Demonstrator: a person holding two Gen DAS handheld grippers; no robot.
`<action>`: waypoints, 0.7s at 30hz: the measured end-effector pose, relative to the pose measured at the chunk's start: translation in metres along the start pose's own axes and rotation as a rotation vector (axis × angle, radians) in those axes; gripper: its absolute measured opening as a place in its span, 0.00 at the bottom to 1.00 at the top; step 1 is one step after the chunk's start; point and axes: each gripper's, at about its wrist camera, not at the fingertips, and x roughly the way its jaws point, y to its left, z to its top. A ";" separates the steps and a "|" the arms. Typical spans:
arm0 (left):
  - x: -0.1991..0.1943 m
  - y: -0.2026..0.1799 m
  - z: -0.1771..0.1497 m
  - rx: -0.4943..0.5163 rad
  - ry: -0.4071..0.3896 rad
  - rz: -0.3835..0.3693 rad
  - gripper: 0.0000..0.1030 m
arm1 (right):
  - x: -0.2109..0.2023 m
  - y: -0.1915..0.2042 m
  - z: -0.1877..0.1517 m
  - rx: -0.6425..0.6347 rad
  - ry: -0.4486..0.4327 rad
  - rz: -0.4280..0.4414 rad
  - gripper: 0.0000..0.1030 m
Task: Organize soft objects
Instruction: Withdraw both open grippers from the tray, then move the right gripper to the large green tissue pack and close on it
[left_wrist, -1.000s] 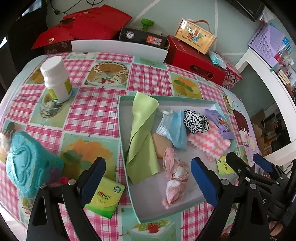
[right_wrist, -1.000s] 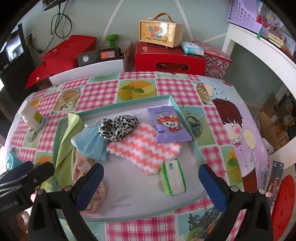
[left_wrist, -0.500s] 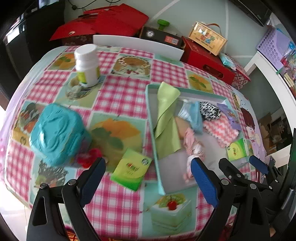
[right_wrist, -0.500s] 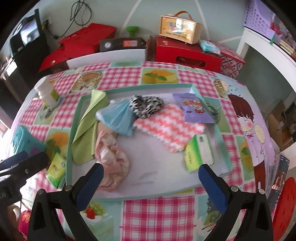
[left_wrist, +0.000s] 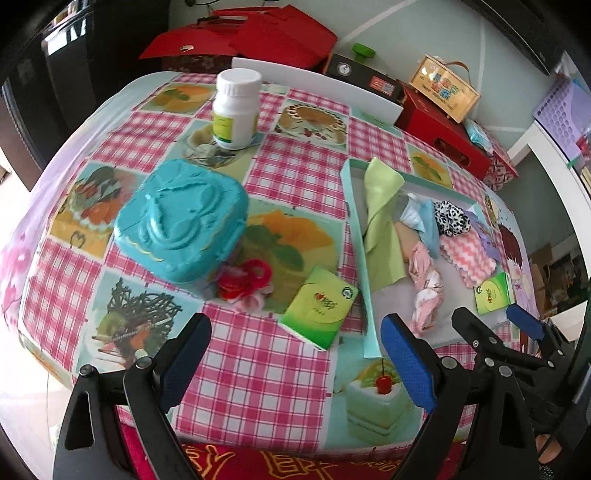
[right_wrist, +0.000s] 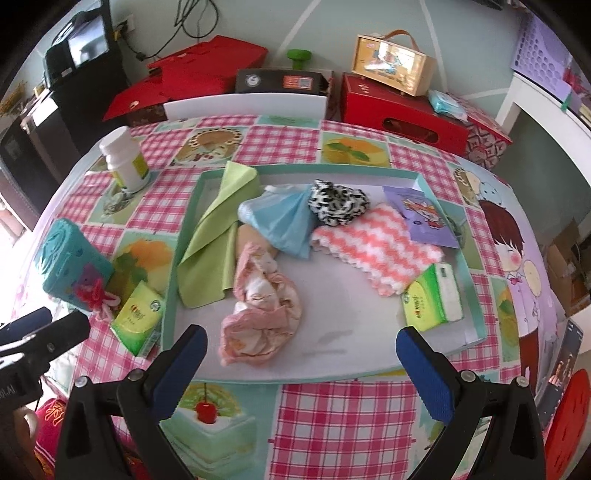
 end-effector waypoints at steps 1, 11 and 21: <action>0.000 0.003 0.000 -0.007 0.001 0.003 0.90 | 0.000 0.002 0.000 -0.006 -0.003 0.006 1.00; 0.008 0.042 0.004 -0.100 0.043 0.016 0.90 | 0.008 0.058 -0.005 -0.148 -0.001 0.172 1.00; 0.023 0.061 0.005 -0.181 0.081 0.016 0.90 | 0.021 0.092 -0.006 -0.286 0.004 0.300 0.99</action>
